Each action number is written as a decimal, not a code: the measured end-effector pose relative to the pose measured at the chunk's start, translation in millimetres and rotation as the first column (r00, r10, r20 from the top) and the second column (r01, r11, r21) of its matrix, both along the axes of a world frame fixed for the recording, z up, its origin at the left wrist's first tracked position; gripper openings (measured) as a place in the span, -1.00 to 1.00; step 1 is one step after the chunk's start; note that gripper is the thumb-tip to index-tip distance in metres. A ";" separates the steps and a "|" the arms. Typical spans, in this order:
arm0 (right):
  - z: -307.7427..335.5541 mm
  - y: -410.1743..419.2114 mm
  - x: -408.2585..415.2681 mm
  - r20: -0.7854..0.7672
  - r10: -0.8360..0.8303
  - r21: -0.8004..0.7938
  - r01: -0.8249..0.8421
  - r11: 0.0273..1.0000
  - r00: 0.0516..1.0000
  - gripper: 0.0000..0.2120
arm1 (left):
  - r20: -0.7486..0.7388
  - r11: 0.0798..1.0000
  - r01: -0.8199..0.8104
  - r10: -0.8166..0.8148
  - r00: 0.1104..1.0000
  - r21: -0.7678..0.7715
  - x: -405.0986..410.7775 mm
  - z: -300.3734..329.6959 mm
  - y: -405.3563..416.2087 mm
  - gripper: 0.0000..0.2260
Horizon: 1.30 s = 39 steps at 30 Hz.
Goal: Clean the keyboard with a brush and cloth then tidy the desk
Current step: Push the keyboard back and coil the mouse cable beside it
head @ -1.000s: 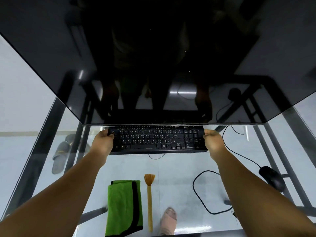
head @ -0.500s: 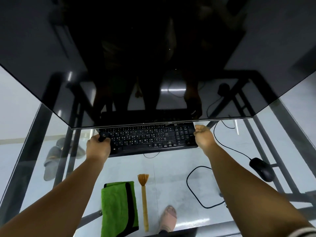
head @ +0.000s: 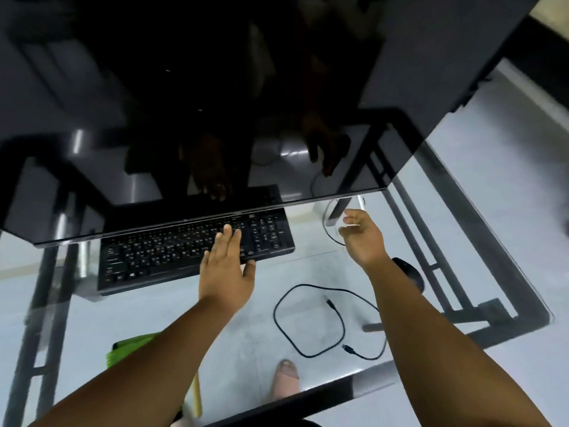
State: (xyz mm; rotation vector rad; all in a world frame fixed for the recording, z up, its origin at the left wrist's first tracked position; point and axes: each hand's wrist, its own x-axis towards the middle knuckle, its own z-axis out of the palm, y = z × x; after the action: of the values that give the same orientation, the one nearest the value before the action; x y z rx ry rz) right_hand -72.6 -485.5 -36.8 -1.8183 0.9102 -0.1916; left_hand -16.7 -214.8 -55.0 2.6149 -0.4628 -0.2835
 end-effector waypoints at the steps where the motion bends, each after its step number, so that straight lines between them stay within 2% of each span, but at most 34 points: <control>1: 1.0 -8.4 -7.9 -0.007 -0.002 -0.020 0.002 1.000 1.000 -0.67 | -0.004 0.999 0.033 -0.032 0.999 0.040 -2.9 -2.4 -9.9 -0.38; 5: 2.9 -43.7 -45.6 -0.151 0.071 -0.166 -0.096 0.982 0.986 -0.57 | -0.004 0.984 0.086 -0.087 0.996 0.157 -16.0 -8.7 -44.9 -0.36; 10: -3.5 -78.3 -82.0 -0.398 0.146 -0.240 -0.256 0.936 0.906 -0.30 | -0.033 0.964 0.091 -0.086 0.996 0.251 -24.8 -15.1 -63.8 -0.36; 16: -10.5 -87.6 -99.5 -0.541 0.146 -0.300 -0.351 0.887 0.829 -0.27 | -0.045 0.960 0.034 -0.022 0.999 0.278 -31.2 -14.8 -73.2 -0.35; 19: -18.5 -90.8 -104.9 -0.519 0.116 -0.325 -0.321 0.889 0.847 -0.35 | -0.041 0.962 0.016 -0.005 0.999 0.273 -31.2 -14.8 -76.5 -0.35; 22: -23.4 -92.3 -105.6 -0.429 0.095 -0.354 -0.263 0.898 0.899 -0.42 | -0.034 0.963 0.008 0.001 0.999 0.268 -30.8 -15.8 -78.9 -0.34; 26: -19.3 -82.1 -91.4 -0.207 -0.009 -0.186 -0.030 0.982 0.978 -0.43 | -0.024 0.965 -0.002 0.008 1.000 0.261 -23.1 -15.6 -79.8 -0.35; 28: -16.2 -74.5 -76.0 -0.154 -0.033 -0.142 0.011 0.990 0.988 -0.51 | -0.016 0.968 -0.018 0.023 1.000 0.252 -16.7 -14.5 -80.4 -0.35; 34: -17.7 -53.4 -16.1 -0.087 -0.049 -0.119 0.038 0.992 0.995 -0.55 | -0.018 0.966 -0.057 0.063 0.998 0.253 -1.9 -12.6 -78.0 -0.34; 39: -19.9 -41.3 18.5 -0.099 -0.051 -0.170 0.033 0.985 0.994 -0.59 | -0.029 0.963 -0.074 0.085 0.996 0.260 0.6 -13.8 -71.2 -0.35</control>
State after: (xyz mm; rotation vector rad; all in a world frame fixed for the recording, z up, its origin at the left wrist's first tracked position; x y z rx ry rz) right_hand -54.1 -526.7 -56.8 -1.9807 1.0320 -0.2078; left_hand -16.0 -285.9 -68.8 2.8676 -0.3236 -0.3929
